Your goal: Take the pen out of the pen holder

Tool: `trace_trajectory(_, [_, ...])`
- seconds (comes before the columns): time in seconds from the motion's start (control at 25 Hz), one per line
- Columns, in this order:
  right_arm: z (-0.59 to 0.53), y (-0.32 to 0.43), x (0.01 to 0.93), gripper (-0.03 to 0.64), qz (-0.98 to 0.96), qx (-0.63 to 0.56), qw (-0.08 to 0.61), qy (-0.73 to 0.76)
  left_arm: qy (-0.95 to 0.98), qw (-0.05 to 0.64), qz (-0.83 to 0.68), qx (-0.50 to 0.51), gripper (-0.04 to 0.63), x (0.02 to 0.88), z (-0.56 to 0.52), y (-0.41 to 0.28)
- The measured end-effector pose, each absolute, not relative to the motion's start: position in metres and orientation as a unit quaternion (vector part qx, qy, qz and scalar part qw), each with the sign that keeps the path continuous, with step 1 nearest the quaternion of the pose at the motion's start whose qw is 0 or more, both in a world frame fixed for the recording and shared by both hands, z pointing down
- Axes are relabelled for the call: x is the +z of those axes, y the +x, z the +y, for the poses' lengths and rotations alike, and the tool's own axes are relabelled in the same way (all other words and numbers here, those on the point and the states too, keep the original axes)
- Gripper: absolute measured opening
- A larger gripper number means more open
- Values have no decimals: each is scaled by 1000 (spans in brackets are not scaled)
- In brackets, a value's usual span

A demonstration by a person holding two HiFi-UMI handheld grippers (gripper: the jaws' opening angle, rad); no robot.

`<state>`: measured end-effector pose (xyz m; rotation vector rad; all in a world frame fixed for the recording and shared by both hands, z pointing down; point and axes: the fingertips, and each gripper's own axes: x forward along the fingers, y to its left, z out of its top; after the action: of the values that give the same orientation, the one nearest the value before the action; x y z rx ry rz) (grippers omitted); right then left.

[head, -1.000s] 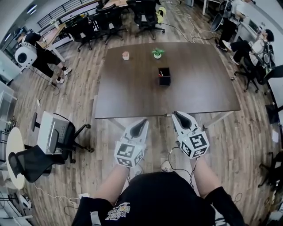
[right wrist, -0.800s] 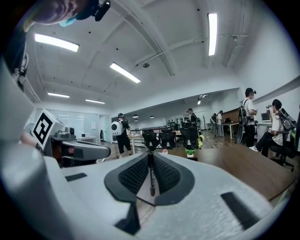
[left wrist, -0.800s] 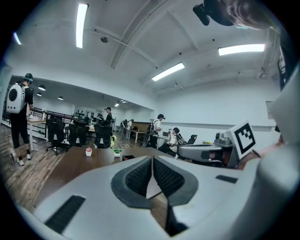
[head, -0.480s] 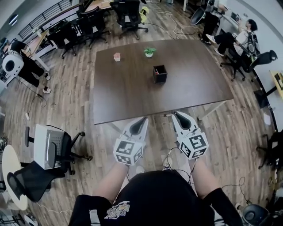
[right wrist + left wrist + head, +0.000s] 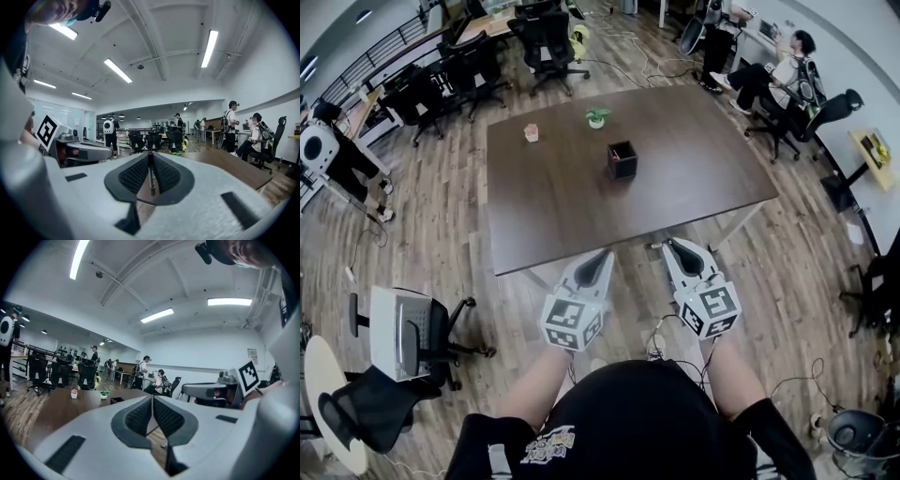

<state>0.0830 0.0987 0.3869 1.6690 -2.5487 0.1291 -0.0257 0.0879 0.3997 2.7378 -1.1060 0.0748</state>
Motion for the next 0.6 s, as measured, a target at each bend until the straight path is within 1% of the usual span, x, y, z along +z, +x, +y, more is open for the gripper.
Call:
trace_trajectory(0.36, [110, 91, 397, 38, -841, 59, 48, 536, 920, 99, -377, 37, 12, 405, 100, -16])
trace_trajectory(0.6, [107, 82, 405, 38, -844, 68, 44, 531, 916, 104, -384, 43, 12, 412, 99, -26])
